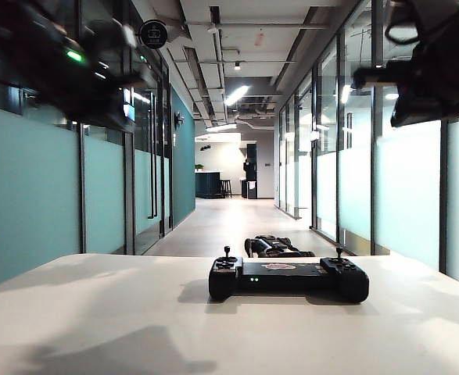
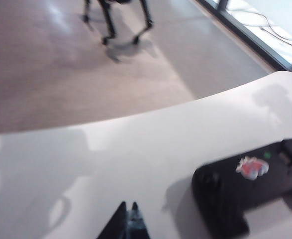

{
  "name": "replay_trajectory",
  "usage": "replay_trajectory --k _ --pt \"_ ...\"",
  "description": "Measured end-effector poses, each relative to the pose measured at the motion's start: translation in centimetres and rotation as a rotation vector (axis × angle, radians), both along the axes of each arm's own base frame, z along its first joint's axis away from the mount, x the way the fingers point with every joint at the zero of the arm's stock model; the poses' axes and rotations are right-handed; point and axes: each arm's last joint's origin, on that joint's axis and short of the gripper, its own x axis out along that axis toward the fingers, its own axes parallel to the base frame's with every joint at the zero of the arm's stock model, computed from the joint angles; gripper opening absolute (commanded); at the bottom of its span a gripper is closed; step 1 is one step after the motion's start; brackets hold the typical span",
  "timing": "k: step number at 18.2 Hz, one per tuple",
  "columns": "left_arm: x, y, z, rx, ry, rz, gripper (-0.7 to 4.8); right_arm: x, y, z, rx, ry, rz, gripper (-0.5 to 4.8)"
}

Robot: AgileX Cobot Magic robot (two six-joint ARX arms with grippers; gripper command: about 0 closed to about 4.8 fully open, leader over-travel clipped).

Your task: Push the left joystick on the remote control sitting on the white table backward to make the robot dog back up in a straight line until it returns close to you.

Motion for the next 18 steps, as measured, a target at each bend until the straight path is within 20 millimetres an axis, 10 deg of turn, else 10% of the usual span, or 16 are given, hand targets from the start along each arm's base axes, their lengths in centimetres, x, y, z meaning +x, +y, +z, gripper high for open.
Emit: replay_trajectory --k 11,18 --pt "-14.8 4.8 -1.3 -0.059 -0.216 0.068 -0.05 -8.4 -3.2 -0.6 0.062 -0.126 0.123 -0.06" --pt "-19.2 6.2 -5.2 -0.084 -0.294 0.078 -0.05 -10.5 -3.9 -0.7 0.007 -0.147 0.182 -0.06"
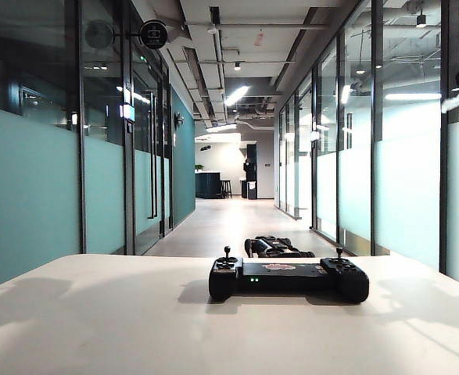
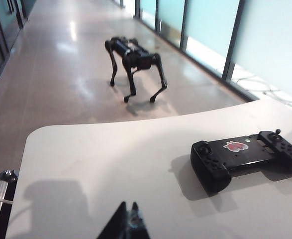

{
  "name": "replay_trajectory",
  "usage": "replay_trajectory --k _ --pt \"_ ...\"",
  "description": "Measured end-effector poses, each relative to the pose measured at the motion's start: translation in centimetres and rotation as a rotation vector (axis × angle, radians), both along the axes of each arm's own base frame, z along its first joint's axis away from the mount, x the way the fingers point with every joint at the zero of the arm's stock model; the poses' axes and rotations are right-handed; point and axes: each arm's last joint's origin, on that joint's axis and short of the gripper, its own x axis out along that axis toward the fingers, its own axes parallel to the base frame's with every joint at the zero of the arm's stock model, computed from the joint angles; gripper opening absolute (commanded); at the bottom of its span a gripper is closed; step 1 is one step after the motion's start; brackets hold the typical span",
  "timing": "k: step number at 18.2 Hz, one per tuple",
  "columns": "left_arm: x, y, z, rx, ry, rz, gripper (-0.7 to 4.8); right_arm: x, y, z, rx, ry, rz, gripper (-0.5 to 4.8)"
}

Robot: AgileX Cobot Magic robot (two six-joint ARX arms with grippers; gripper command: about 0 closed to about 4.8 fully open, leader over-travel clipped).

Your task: Push the left joystick on the remote control sitting on the white table backward to make the robot dog back up in a straight line until it returns close to you.

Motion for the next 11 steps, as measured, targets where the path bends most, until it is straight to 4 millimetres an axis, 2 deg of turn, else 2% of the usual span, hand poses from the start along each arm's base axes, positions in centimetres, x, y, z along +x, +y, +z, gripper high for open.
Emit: replay_trajectory --k 3,5,11 --pt "-0.9 0.3 -1.3 -0.008 -0.024 0.0 -0.05 -0.5 -0.2 -0.9 -0.002 -0.004 0.01 -0.06" --pt "-1.6 0.5 -2.7 -0.007 -0.021 0.0 -0.05 -1.1 -0.4 -2.5 -0.009 0.01 0.01 -0.06" --pt "-2.1 0.7 -5.5 0.033 0.048 0.002 -0.05 -2.7 -1.1 -4.6 -0.003 -0.006 0.01 -0.06"
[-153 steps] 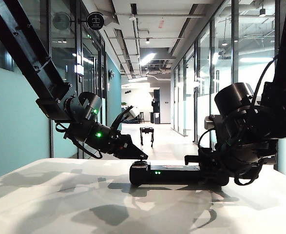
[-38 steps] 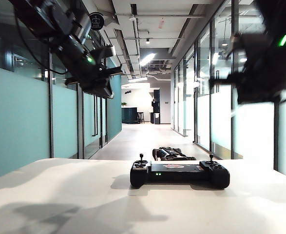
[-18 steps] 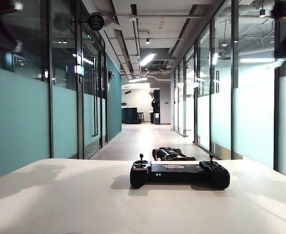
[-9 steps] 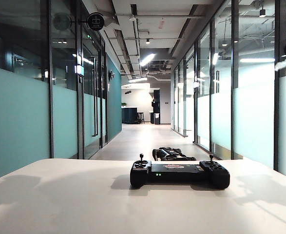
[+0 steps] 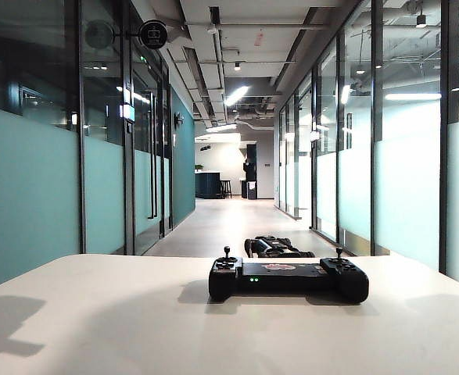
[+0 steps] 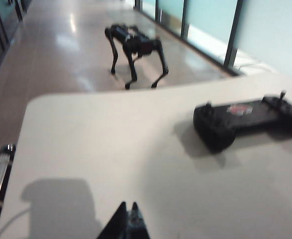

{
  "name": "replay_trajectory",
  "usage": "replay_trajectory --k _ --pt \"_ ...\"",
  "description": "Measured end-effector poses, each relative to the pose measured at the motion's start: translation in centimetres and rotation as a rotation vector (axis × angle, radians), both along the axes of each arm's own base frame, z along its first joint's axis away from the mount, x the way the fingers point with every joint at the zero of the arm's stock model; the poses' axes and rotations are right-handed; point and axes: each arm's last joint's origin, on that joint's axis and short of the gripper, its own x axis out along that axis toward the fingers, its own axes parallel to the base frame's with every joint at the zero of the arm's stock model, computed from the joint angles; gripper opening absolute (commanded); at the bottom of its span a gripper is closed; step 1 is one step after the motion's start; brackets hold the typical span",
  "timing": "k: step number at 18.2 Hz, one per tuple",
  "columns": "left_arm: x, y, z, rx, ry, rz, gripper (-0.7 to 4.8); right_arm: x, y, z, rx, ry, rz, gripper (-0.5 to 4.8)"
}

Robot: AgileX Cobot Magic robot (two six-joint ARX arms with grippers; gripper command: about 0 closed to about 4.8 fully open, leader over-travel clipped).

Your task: Push the left joystick on the remote control sitting on the white table backward to make the robot dog back up in a straight line until it returns close to you.

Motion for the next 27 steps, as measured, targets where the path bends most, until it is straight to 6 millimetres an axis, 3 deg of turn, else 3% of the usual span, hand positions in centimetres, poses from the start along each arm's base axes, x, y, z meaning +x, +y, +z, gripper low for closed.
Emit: replay_trajectory --k 10,16,27 --pt "-0.1 0.1 -1.2 0.034 0.09 0.03 -0.05 -1.5 -0.8 -0.4 0.007 -0.034 -0.061 -0.06" --pt "-0.1 0.1 -1.2 0.034 0.09 0.03 -0.05 -1.5 -0.8 -0.8 -0.013 0.01 -0.059 -0.06" --pt "-0.1 0.1 -1.2 0.034 0.089 0.03 -0.05 -1.0 -2.3 0.3 0.046 -0.144 -0.199 -0.06"
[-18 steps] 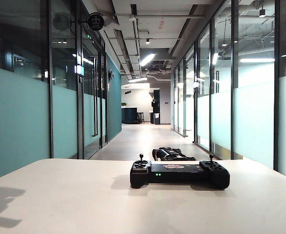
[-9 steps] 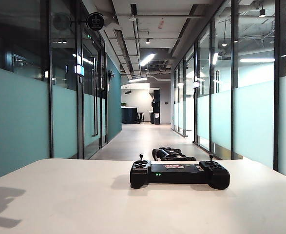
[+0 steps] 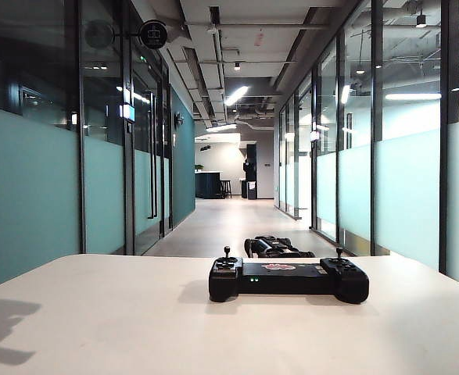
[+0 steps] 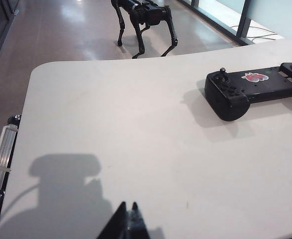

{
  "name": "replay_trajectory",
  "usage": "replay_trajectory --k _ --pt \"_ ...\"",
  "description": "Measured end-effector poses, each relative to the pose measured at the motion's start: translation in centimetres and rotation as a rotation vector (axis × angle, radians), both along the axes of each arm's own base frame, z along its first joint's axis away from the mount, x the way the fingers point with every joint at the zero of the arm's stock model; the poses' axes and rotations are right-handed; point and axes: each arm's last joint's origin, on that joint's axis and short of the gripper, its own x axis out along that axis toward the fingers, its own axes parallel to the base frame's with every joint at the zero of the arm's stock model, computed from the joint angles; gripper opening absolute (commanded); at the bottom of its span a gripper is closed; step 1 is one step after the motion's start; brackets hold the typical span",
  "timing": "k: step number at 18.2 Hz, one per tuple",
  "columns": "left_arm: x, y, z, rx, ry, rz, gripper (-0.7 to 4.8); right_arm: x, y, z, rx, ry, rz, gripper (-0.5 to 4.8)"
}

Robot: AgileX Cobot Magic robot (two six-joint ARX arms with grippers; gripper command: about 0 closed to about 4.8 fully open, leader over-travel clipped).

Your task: Push the left joystick on the remote control sitting on the white table backward to make the robot dog back up in a straight line until it returns close to you.

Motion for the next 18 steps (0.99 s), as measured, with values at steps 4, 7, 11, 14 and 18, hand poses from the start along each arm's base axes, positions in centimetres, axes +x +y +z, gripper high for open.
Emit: replay_trajectory --k 4,7,11,14,18 --pt "0.0 0.0 0.0 0.0 0.0 0.0 -0.05 0.5 -0.8 -1.0 0.001 -0.032 0.001 -0.06" --pt "0.0 0.0 0.0 0.0 0.0 0.0 -0.05 0.5 -1.2 -0.9 0.002 -0.036 -0.033 -0.06" --pt "0.0 0.0 0.0 0.0 0.0 0.0 -0.05 0.6 -1.4 -1.2 0.004 -0.029 -0.087 -0.06" --pt "0.0 0.0 0.0 0.0 0.0 0.0 -0.05 0.6 -1.5 -1.2 0.005 -0.025 -0.135 -0.06" --pt "0.0 0.0 0.0 0.0 0.0 0.0 -0.05 0.6 -1.6 -1.0 0.007 -0.042 -0.146 -0.06"
